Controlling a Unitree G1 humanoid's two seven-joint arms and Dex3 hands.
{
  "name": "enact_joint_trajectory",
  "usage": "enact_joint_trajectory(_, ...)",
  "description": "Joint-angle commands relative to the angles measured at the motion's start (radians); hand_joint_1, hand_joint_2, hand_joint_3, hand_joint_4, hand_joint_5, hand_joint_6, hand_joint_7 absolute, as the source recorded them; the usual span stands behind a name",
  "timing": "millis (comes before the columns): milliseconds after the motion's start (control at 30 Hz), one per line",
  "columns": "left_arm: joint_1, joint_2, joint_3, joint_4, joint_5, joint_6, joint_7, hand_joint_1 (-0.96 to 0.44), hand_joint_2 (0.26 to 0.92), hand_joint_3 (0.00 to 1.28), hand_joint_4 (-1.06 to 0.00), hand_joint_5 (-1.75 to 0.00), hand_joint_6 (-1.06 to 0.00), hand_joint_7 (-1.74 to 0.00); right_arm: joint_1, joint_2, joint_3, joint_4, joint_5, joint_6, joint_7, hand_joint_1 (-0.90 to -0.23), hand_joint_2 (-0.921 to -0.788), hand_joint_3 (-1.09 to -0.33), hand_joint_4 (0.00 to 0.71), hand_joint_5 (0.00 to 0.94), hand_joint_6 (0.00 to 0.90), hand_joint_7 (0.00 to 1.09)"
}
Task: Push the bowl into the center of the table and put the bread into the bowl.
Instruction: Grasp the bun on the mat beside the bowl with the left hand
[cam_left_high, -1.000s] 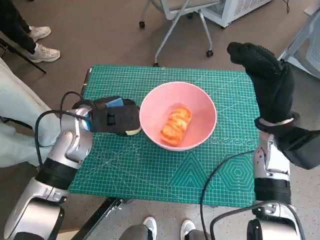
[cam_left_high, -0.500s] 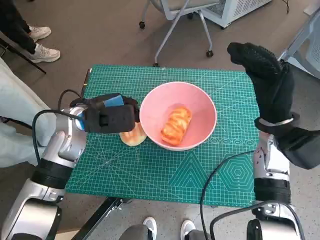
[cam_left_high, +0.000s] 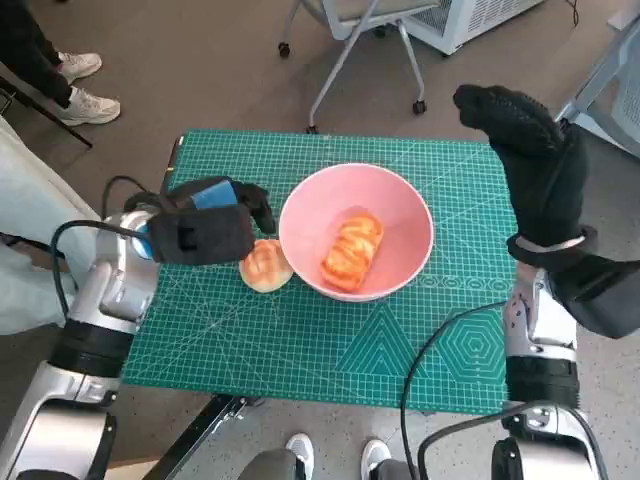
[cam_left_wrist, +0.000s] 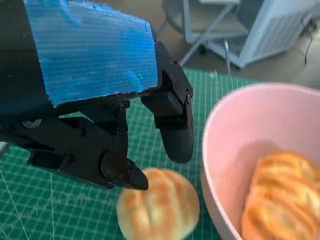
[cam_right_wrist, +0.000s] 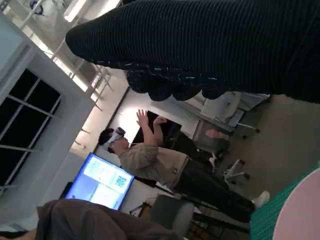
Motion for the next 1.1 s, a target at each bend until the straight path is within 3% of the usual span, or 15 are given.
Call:
enact_joint_trajectory(33,0.012,0.027,0.045,-0.043,-0.02,-0.002,0.021,0.0,0.905,0.03,-0.79,-1.11,-0.69,-1.05,0.019,0.004,0.0,0.01,-0.003,0.003,0.001,-0.64,-0.921,-0.712,0.168,0.0,0.03,0.49)
enact_joint_trajectory(467,0.078,0.038,0.087,-0.162,-0.024,0.038,0.047,0.0,0.906,0.02,-0.79,-1.08,-0.69,-1.08,0.022,0.002,-0.002,0.01,0.007,0.004,0.007,-0.647,-0.921,-0.71,0.168,0.0,0.034,0.49)
enact_joint_trajectory(567,0.104,0.044,0.097,-0.194,-0.047,0.049,0.021,0.0,0.905,0.02,-0.79,-1.07,-0.69,-1.09,0.025,0.003,-0.002,0.008,0.008,0.005,0.007,-0.648,-0.921,-0.709,0.169,0.001,0.035,0.48)
enact_joint_trajectory(633,0.126,0.056,0.1,-0.231,-0.068,0.075,-0.026,0.0,0.914,0.05,-0.73,-1.12,-0.64,-1.15,0.027,0.004,-0.002,0.005,0.008,0.005,0.007,-0.648,-0.921,-0.708,0.169,0.0,0.036,0.48)
enact_joint_trajectory(700,0.149,0.074,0.098,-0.274,-0.082,0.116,-0.084,-0.01,0.86,0.05,-0.6,-0.83,-0.51,-0.89,0.03,0.004,-0.002,0.004,0.01,0.005,0.008,-0.648,-0.921,-0.708,0.168,0.0,0.036,0.48)
enact_joint_trajectory(733,0.157,0.081,0.096,-0.292,-0.087,0.136,-0.108,-0.08,0.794,0.04,-0.39,-0.44,-0.36,-0.51,0.031,0.004,-0.002,0.003,0.01,0.006,0.008,-0.648,-0.921,-0.707,0.169,0.0,0.037,0.48)
enact_joint_trajectory(767,0.165,0.092,0.09,-0.316,-0.091,0.16,-0.14,-0.1,0.777,0.03,-0.33,-0.35,-0.32,-0.42,0.032,0.004,-0.003,0.002,0.011,0.006,0.009,-0.648,-0.921,-0.707,0.169,0.001,0.037,0.48)
enact_joint_trajectory(800,0.171,0.099,0.087,-0.334,-0.093,0.177,-0.163,-0.19,0.73,0.02,-0.17,-0.18,-0.22,-0.22,0.033,0.004,-0.003,0.001,0.012,0.006,0.009,-0.647,-0.921,-0.705,0.169,0.001,0.039,0.48)
enact_joint_trajectory(933,0.211,0.13,0.069,-0.422,-0.076,0.242,-0.231,-0.31,0.692,0.01,-0.04,-0.05,-0.14,-0.07,0.037,0.001,-0.006,0.004,0.017,0.005,0.014,-0.646,-0.921,-0.7,0.172,0.002,0.044,0.47)
enact_joint_trajectory(1100,0.297,0.137,0.069,-0.511,-0.046,0.245,-0.2,-0.4,0.682,0.0,-0.01,-0.01,-0.1,-0.01,0.038,0.001,-0.01,0.004,0.02,0.01,0.014,-0.642,-0.921,-0.7,0.172,0.002,0.048,0.47)
